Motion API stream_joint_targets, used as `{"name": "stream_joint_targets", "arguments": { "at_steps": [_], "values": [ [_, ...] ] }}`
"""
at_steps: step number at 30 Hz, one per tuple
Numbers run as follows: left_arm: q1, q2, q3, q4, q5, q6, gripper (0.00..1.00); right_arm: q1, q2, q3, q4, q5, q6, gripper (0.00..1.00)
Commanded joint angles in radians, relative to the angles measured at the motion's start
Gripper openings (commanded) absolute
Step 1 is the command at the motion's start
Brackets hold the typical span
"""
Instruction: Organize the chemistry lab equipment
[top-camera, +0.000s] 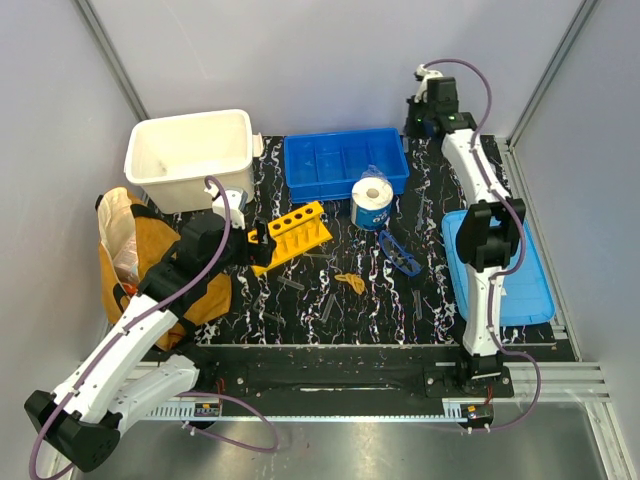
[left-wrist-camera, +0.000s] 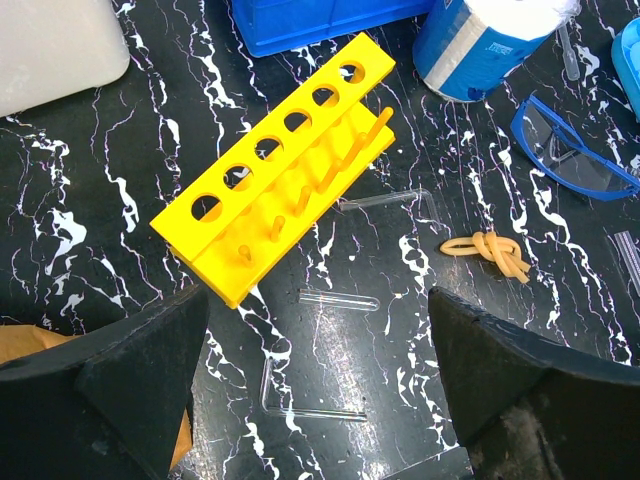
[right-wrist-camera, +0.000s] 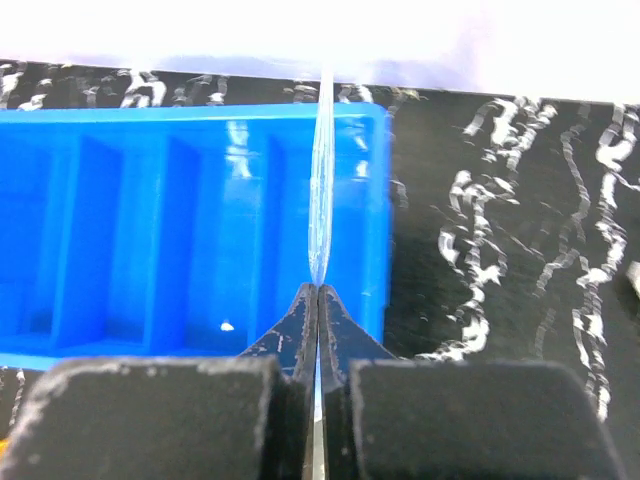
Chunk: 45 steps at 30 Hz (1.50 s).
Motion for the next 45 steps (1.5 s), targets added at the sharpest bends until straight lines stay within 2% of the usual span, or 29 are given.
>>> {"name": "stream_joint_targets", "arguments": {
  "at_steps": [1,6,12,24,28,37,41,45],
  "values": [
    [-0.006,-0.021,0.028,0.041,0.004,0.010,0.95,0.070,0.002,0.026,0.118,-0.038,-0.034,0.01],
    [-0.006,-0.016,0.031,0.037,-0.013,0.013,0.94,0.086,0.081,0.069,0.185,-0.057,0.023,0.01],
    [-0.006,-0.010,0.029,0.035,-0.015,0.016,0.94,0.101,0.168,0.097,0.175,0.003,-0.024,0.02],
    [-0.006,-0.002,0.029,0.033,-0.021,0.016,0.95,0.101,0.223,0.092,0.115,0.075,-0.061,0.06],
    [-0.005,0.001,0.031,0.035,-0.021,0.016,0.95,0.101,0.213,0.089,0.100,0.083,-0.060,0.08],
    [-0.006,-0.010,0.025,0.035,-0.010,0.010,0.94,0.101,0.112,0.058,0.014,0.157,-0.024,0.26],
    [-0.005,-0.024,0.026,0.038,-0.006,0.010,0.94,0.101,0.047,0.037,-0.045,0.170,-0.006,0.29],
    [-0.006,-0.036,0.022,0.041,-0.001,0.010,0.95,0.099,-0.037,-0.031,-0.097,0.248,0.054,0.31]
  ]
}}
